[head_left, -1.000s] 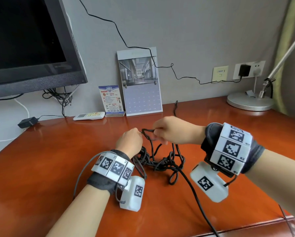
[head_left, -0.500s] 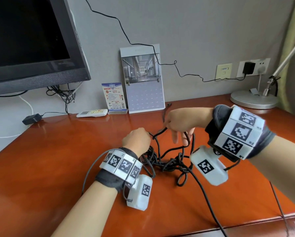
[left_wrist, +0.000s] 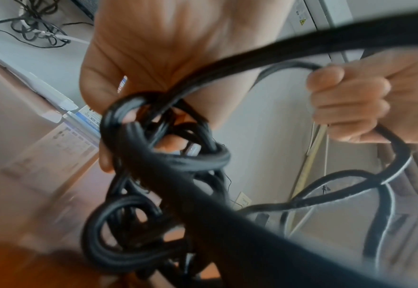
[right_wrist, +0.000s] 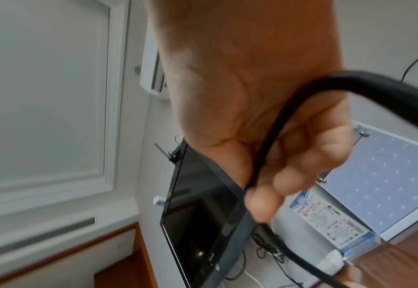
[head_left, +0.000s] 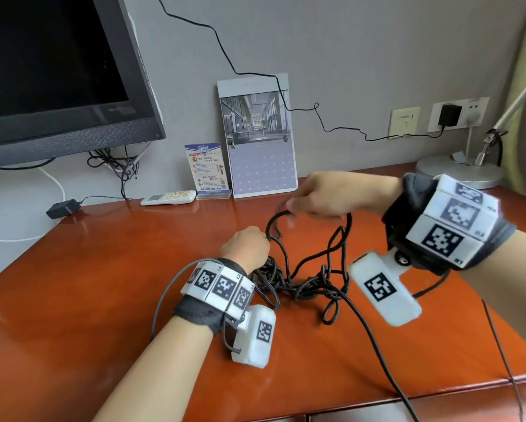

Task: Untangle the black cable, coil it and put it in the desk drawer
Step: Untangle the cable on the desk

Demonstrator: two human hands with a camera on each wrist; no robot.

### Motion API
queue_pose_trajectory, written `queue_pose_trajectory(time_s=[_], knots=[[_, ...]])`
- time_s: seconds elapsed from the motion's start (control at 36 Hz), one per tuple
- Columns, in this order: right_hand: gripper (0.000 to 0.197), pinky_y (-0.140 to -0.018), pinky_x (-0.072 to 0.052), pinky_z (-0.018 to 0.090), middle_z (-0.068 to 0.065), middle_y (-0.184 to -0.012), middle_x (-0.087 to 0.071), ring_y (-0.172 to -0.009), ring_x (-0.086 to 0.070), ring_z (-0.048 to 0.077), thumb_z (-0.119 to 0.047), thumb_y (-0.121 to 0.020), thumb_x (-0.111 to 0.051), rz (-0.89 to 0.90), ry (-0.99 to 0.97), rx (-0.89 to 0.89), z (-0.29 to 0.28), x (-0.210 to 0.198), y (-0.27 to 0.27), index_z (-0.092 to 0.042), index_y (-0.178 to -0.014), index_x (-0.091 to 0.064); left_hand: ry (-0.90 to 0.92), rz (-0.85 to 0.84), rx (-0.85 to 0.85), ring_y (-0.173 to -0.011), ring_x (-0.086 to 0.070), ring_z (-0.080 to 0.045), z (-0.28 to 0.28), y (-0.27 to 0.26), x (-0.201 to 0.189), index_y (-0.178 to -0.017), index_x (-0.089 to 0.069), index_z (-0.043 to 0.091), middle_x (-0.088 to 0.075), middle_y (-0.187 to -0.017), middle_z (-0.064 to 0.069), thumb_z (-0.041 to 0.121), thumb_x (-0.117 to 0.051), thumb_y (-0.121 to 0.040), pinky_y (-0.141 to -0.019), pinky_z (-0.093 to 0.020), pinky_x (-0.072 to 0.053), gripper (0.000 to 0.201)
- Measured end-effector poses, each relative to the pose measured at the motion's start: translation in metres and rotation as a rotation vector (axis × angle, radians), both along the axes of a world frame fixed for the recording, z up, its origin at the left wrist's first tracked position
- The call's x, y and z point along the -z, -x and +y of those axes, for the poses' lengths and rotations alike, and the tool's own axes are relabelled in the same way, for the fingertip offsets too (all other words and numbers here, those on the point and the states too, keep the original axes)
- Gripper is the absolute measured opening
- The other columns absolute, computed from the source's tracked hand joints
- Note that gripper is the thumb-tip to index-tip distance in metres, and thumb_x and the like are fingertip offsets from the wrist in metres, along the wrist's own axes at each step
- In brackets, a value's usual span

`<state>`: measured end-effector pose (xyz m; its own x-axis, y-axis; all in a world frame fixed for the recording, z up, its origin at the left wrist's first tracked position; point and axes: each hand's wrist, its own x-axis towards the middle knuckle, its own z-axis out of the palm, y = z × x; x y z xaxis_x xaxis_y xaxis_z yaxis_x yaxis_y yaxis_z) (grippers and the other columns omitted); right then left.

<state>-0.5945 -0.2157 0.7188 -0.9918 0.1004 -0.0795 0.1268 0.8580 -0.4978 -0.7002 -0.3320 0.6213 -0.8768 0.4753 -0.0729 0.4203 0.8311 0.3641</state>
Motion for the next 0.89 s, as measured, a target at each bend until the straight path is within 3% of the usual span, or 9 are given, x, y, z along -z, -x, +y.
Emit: queue_pose_trajectory(time_s=[0.11, 0.19, 0.25, 0.33, 0.44, 0.56, 0.72, 0.81, 0.89], knots=[[0.032, -0.043, -0.036, 0.02, -0.003, -0.049, -0.055, -0.042, -0.043, 0.01, -0.01, -0.096, -0.037, 0.088, 0.376, 0.014, 0.0, -0.014, 0.0, -0.012, -0.07, -0.055, -0.005, -0.03, -0.036, -0.105, -0.054, -0.031, -0.001, 0.004, 0.003, -0.113, -0.055, 0.0, -0.057, -0.118, -0.016, 0.0, -0.028, -0.094, -0.08, -0.032, -0.039, 0.033], [0.03, -0.039, -0.013, 0.024, -0.006, -0.044, -0.032, -0.038, -0.021, 0.01, -0.017, -0.091, -0.033, 0.214, 0.606, 0.093, 0.0, -0.028, -0.002, -0.018, -0.061, -0.038, -0.013, -0.033, -0.055, -0.109, -0.054, -0.032, -0.001, 0.006, 0.003, -0.114, -0.055, 0.002, -0.057, -0.119, -0.015, 0.005, -0.028, -0.097, -0.082, -0.034, -0.039, 0.033], [0.033, -0.043, -0.007, 0.025, -0.007, -0.045, -0.021, -0.039, -0.013, 0.011, -0.028, -0.092, -0.036, 0.224, 0.595, 0.112, 0.001, -0.031, -0.002, -0.02, -0.06, -0.034, -0.013, -0.021, -0.046, -0.108, -0.054, -0.032, -0.002, 0.005, 0.002, -0.11, -0.056, 0.004, -0.058, -0.118, -0.015, 0.009, -0.028, -0.098, -0.083, -0.035, -0.04, 0.031], [0.042, -0.041, -0.01, 0.021, -0.008, -0.044, -0.018, -0.039, -0.013, 0.012, -0.045, -0.097, -0.039, 0.19, 0.439, 0.084, -0.001, -0.028, -0.002, -0.016, -0.074, -0.058, -0.006, -0.008, -0.044, -0.106, -0.055, -0.032, -0.001, 0.004, 0.002, -0.105, -0.057, 0.005, -0.059, -0.117, -0.016, 0.01, -0.028, -0.098, -0.083, -0.036, -0.04, 0.03], [0.036, -0.042, -0.025, 0.02, 0.001, -0.049, -0.033, -0.043, -0.024, 0.014, -0.028, -0.101, -0.038, 0.209, 0.357, 0.036, -0.005, -0.026, -0.001, -0.013, -0.1, -0.071, 0.036, 0.022, -0.039, -0.109, -0.054, -0.031, 0.0, 0.004, 0.002, -0.111, -0.055, 0.004, -0.058, -0.119, -0.014, 0.006, -0.028, -0.098, -0.081, -0.034, -0.038, 0.031], [0.029, -0.048, -0.032, 0.021, 0.001, -0.067, -0.061, -0.052, -0.04, 0.012, -0.012, -0.097, -0.039, 0.185, 0.427, 0.084, -0.011, -0.028, 0.004, -0.009, -0.086, -0.065, 0.064, 0.047, -0.045, -0.109, -0.054, -0.032, 0.001, 0.003, 0.001, -0.114, -0.054, 0.005, -0.058, -0.12, -0.014, 0.006, -0.029, -0.097, -0.081, -0.035, -0.037, 0.031], [0.026, -0.041, -0.018, 0.021, -0.005, -0.062, -0.034, -0.051, -0.026, 0.012, -0.026, -0.088, -0.053, 0.291, 0.529, 0.153, -0.016, -0.033, 0.012, -0.02, -0.064, -0.044, 0.094, 0.054, -0.025, -0.109, -0.055, -0.03, 0.003, 0.009, 0.005, -0.116, -0.056, 0.006, -0.059, -0.12, -0.012, 0.005, -0.028, -0.097, -0.081, -0.033, -0.039, 0.034], [0.033, -0.041, -0.019, 0.02, -0.009, -0.056, -0.033, -0.048, -0.026, 0.01, -0.034, -0.088, -0.058, 0.429, 0.638, 0.205, -0.009, -0.04, 0.014, -0.024, -0.062, -0.04, 0.081, 0.049, -0.031, -0.109, -0.055, -0.031, 0.001, 0.01, 0.005, -0.116, -0.056, 0.007, -0.06, -0.119, -0.012, 0.007, -0.028, -0.097, -0.083, -0.035, -0.04, 0.033], [0.031, -0.048, -0.025, 0.022, -0.011, -0.047, -0.034, -0.05, -0.033, 0.01, -0.026, -0.09, -0.051, 0.57, 0.906, 0.214, -0.001, -0.048, 0.014, -0.025, -0.062, -0.038, 0.075, 0.046, -0.011, -0.111, -0.055, -0.031, 0.001, 0.011, 0.007, -0.117, -0.055, 0.006, -0.059, -0.121, -0.012, 0.008, -0.028, -0.098, -0.088, -0.036, -0.041, 0.033]])
